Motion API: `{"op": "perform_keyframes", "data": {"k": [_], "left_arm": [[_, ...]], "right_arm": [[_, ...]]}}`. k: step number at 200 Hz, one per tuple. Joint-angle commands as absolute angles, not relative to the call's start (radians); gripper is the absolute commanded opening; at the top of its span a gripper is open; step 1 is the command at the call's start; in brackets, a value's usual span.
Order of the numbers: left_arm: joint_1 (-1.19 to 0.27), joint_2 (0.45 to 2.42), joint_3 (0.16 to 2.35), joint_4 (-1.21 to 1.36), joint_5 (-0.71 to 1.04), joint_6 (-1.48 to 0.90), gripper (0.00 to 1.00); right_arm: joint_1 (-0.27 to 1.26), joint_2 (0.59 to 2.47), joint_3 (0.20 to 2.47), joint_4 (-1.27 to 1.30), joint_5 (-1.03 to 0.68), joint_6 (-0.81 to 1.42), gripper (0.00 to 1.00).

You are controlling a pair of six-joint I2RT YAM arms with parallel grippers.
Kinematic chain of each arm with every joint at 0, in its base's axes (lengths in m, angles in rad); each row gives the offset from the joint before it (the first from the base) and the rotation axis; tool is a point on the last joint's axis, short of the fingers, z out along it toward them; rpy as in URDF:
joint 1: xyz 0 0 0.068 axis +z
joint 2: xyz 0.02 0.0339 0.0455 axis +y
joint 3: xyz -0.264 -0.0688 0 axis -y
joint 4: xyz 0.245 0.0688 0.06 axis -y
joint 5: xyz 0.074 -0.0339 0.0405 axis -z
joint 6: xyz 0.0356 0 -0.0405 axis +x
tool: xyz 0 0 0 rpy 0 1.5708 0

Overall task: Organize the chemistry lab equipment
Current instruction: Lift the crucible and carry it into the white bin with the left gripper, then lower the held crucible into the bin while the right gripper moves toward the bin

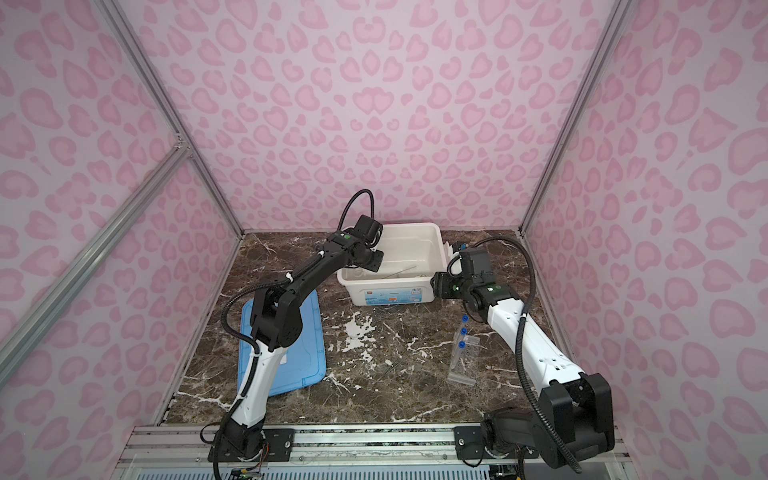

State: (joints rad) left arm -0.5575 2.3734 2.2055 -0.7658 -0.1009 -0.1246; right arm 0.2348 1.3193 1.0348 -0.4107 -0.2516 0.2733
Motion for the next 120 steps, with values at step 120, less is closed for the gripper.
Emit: {"op": "perform_keyframes", "data": {"k": [120], "left_arm": [[-0.554,2.444,2.241,-0.851,-0.071,-0.100,0.48]], "right_arm": [[0.238,1.308,1.012,-0.391,-0.265,0.248,0.68]]}}
